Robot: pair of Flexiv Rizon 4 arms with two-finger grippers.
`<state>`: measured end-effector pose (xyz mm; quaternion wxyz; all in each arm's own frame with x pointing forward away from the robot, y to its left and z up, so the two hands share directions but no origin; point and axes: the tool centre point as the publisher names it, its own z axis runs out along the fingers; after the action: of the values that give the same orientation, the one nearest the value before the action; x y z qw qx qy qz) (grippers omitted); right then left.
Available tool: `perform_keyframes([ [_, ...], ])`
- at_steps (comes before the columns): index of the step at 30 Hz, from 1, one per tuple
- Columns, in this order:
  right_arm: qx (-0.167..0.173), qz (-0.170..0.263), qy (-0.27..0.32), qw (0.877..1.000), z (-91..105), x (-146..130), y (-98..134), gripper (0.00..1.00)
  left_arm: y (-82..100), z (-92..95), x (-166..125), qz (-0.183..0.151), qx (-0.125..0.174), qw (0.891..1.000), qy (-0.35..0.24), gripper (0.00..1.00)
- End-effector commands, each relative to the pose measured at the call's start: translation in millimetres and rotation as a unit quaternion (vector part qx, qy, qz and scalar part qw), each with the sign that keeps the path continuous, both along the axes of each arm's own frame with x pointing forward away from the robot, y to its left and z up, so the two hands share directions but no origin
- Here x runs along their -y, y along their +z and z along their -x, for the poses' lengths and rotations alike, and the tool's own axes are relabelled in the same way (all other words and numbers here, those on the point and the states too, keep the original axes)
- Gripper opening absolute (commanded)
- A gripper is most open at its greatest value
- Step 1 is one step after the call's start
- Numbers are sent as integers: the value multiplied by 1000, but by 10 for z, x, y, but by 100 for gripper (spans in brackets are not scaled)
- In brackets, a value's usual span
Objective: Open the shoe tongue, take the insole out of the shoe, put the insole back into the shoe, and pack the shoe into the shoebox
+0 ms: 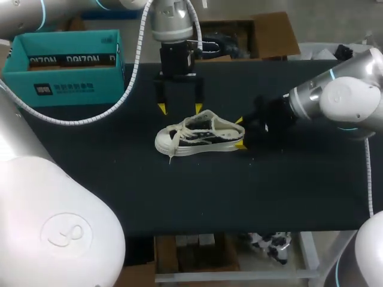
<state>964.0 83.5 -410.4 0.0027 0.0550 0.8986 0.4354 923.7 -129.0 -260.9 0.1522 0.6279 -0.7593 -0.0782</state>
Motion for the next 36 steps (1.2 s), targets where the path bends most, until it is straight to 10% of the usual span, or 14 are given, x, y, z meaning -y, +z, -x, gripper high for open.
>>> perform_keyframes([
  [1,-7,-19,11,1000,-71,-23,-102,100,-20,-34,69,-8,-4,1000,-3,100],
  [30,-16,-56,26,998,14,-220,-233,100,-82,-6,257,-17,3,1000,6,100],
  [32,-16,-57,25,998,16,-217,-244,0,-80,4,279,-17,3,1000,5,100],
  [36,-12,-57,23,998,27,-220,-243,0,-83,42,339,-28,12,1000,7,100],
])
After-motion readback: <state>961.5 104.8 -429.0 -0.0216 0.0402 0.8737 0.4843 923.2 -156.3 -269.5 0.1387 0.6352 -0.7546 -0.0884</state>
